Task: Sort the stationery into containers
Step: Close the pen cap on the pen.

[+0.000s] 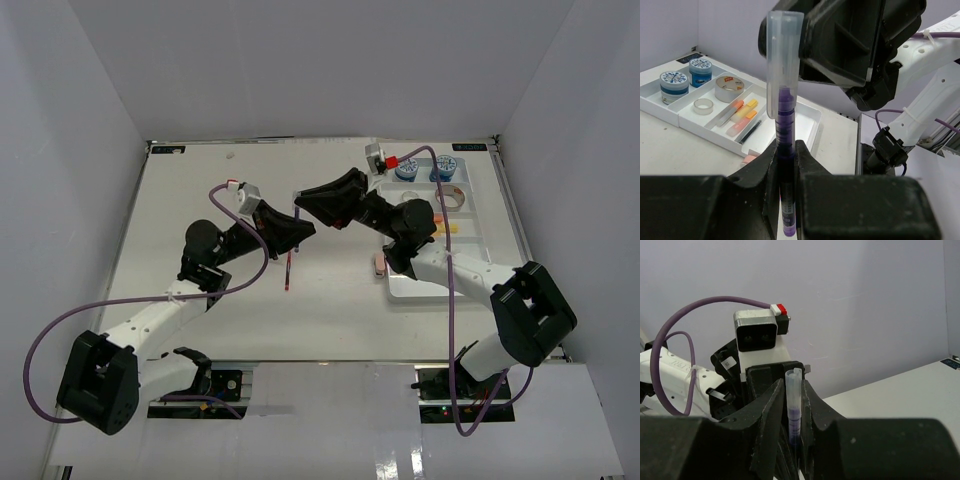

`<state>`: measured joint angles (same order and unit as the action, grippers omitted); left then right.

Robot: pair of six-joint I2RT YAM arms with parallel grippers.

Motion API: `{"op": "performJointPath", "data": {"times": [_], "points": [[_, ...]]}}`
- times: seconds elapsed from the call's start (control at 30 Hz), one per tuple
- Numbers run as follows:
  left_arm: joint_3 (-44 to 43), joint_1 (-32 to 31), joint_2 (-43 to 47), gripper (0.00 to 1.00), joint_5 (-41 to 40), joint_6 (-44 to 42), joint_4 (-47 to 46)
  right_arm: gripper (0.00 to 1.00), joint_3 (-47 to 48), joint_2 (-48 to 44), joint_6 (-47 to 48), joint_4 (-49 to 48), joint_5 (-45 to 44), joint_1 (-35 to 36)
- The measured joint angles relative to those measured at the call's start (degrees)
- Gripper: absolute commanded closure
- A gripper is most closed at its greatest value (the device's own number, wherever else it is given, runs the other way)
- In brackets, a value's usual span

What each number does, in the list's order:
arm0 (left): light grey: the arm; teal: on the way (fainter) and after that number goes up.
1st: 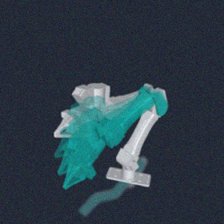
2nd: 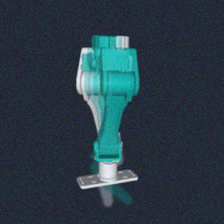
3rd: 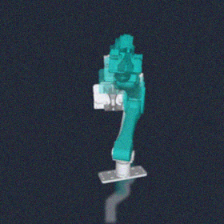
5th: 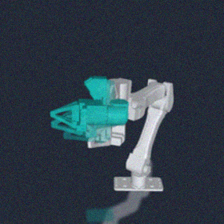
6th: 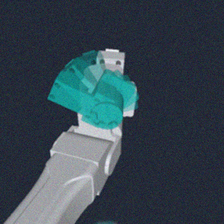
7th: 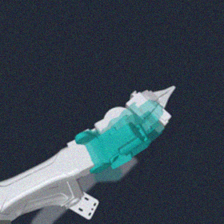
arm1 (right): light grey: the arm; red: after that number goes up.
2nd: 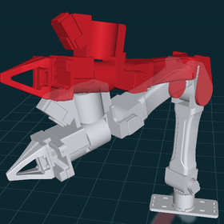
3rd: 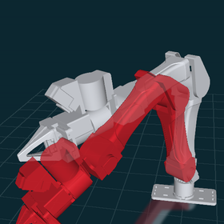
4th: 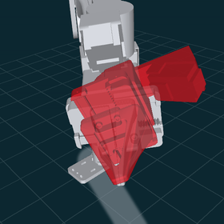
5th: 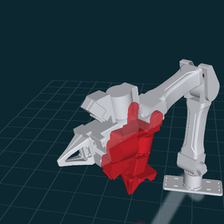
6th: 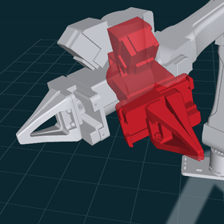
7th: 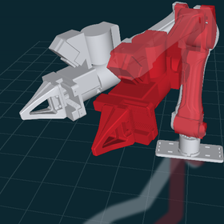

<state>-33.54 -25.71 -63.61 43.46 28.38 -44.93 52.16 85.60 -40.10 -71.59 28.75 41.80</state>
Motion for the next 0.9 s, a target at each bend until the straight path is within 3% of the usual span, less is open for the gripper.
{"op": "performJointPath", "data": {"times": [0.2,0.33,0.7,0.73,0.77,0.9], "points": [[-0.35,0.02,-0.35,1.0,-0.68,0.22,-2.1,0.71,-1.07,0.0,-0.07,-0.48,0.76,-0.02],[-0.61,0.02,-0.68,1.0,-0.63,0.15,-2.34,0.61,-1.07,0.0,-0.22,-0.57,1.33,-0.04],[-0.94,0.04,-0.7,1.0,-0.63,-1.84,-1.05,0.03,-1.92,-3.87,2.34,5.92,3.61,-1.33],[-1.18,0.02,-0.7,1.0,-0.66,-2.23,-0.39,0.02,-2.43,-5.22,2.89,7.13,3.69,-1.95],[-1.46,0.02,-0.7,1.0,-0.63,-2.67,0.28,0.09,-2.91,-6.71,3.65,8.85,3.72,-2.56],[-3.3,0.04,-0.7,1.0,-0.42,-4.7,3.5,0.1,-3.96,-13.62,8.02,18.12,3.43,-5.38]]}}
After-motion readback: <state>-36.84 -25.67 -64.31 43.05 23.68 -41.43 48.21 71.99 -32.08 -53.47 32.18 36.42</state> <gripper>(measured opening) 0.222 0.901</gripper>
